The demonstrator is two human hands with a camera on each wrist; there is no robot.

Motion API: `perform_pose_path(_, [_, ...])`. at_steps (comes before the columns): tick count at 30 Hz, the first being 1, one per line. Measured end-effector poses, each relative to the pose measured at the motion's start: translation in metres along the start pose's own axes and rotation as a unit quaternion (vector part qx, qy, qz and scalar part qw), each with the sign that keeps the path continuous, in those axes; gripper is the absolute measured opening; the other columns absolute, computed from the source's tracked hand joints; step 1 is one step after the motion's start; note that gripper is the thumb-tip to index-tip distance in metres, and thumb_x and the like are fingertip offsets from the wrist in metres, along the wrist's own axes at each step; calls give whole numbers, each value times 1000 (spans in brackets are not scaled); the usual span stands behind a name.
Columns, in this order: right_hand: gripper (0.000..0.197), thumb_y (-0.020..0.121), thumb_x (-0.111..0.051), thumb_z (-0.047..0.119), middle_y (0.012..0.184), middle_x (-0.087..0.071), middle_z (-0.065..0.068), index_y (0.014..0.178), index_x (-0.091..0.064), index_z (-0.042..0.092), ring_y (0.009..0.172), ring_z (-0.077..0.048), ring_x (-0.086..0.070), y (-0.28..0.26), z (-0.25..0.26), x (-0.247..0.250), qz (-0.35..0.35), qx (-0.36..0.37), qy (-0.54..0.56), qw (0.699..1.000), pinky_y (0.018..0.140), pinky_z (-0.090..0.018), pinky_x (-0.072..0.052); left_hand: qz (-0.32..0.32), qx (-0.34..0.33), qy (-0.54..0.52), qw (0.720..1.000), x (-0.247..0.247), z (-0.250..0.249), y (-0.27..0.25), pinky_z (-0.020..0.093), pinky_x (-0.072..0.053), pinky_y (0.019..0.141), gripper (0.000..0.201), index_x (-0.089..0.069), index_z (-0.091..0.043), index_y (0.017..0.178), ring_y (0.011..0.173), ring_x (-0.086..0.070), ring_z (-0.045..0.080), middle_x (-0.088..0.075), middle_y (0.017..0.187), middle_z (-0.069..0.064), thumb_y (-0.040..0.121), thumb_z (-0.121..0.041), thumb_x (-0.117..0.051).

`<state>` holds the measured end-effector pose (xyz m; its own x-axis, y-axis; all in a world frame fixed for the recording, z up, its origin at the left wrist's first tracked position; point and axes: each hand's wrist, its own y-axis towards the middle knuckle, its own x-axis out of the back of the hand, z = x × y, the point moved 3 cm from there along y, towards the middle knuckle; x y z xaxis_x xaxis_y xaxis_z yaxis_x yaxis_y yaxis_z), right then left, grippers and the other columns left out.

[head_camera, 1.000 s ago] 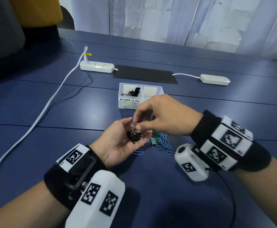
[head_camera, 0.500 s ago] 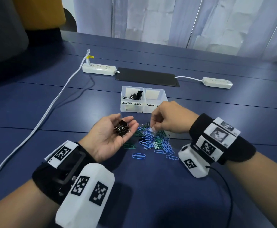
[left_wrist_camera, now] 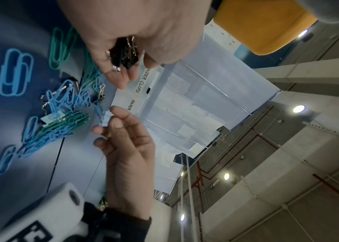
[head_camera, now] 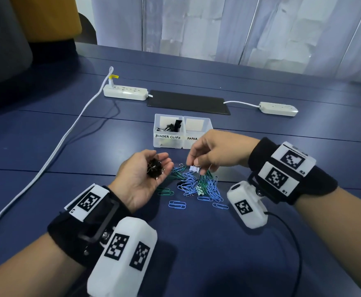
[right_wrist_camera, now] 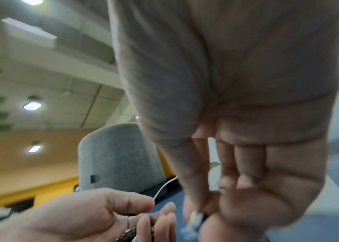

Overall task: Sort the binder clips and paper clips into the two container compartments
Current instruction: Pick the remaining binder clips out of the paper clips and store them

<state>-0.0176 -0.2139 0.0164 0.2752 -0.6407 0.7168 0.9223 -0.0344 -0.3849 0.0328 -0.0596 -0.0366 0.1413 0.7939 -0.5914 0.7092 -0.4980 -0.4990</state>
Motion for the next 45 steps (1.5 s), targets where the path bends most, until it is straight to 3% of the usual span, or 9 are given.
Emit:
perform_pose_path(8, [16,88,-57,-2,64,-58,0,98,-68,6,42,-3,-44,-1,-19,-5,67,-72,217,971,34,-10,-27,32,32,-37,998,0,-5,-6,31,-58,66,28,-61,7,90,84,-60,23,-59,83,14,96,-13,-43])
perform_pose_path(13, [22,93,-45,-4,66,-53,0,88,-63,8,39,-1,-38,-5,-22,-6,77,-112,359,923,31,-9,-21,35,35,-41,998,-2,-3,-6,30,-58,66,28,-61,7,90,81,-60,22,-60,81,13,96,-14,-44])
perform_pose_path(18, [25,94,-41,-3,71,-52,0,91,-61,11,42,-2,-37,-7,-22,-6,78,-100,403,906,33,-10,-18,40,34,-31,998,-4,-2,-7,30,-58,65,28,-62,7,91,81,-60,21,-60,83,14,96,-14,-44])
perform_pose_path(25, [20,93,-47,-2,62,-54,2,92,-61,13,45,-4,-39,-3,-19,-8,37,-79,356,931,33,-11,-21,46,44,-7,998,-6,0,-8,21,-57,60,26,-63,4,90,74,-61,20,-60,82,14,96,-14,-45])
perform_pose_path(32, [7,82,-69,4,66,-64,-4,87,-72,9,49,-6,-52,2,12,-2,-84,64,232,967,52,-22,-34,78,78,-19,994,-10,4,-5,31,-59,65,25,-59,5,98,88,-61,27,-61,93,18,96,-16,-45])
perform_pose_path(34, [11,82,-69,4,67,-65,-8,92,-72,2,47,-4,-55,3,18,-3,-101,68,206,971,47,-17,-37,90,91,-20,992,-10,5,-5,30,-59,65,25,-59,2,104,84,-62,28,-62,98,20,97,-16,-43])
perform_pose_path(37, [17,83,-67,3,73,-69,-9,99,-71,-3,46,-1,-57,3,15,3,-130,52,207,968,38,-7,-35,86,100,-36,991,-6,4,-2,26,-57,65,27,-61,4,95,77,-62,25,-63,87,19,97,-15,-42])
perform_pose_path(41, [17,77,-72,5,55,-65,8,93,-75,6,49,-3,-57,10,-4,8,-173,13,85,981,47,-11,-40,68,94,-38,993,2,-3,1,23,-58,62,26,-62,3,93,74,-63,24,-64,76,16,96,-15,-44])
perform_pose_path(45, [32,74,-78,17,92,-71,0,105,-73,17,83,-12,-62,24,-12,-5,-102,-26,-116,988,70,-17,-43,61,78,-38,994,5,-9,1,25,-59,64,22,-62,4,93,80,-63,25,-62,82,17,95,-12,-47])
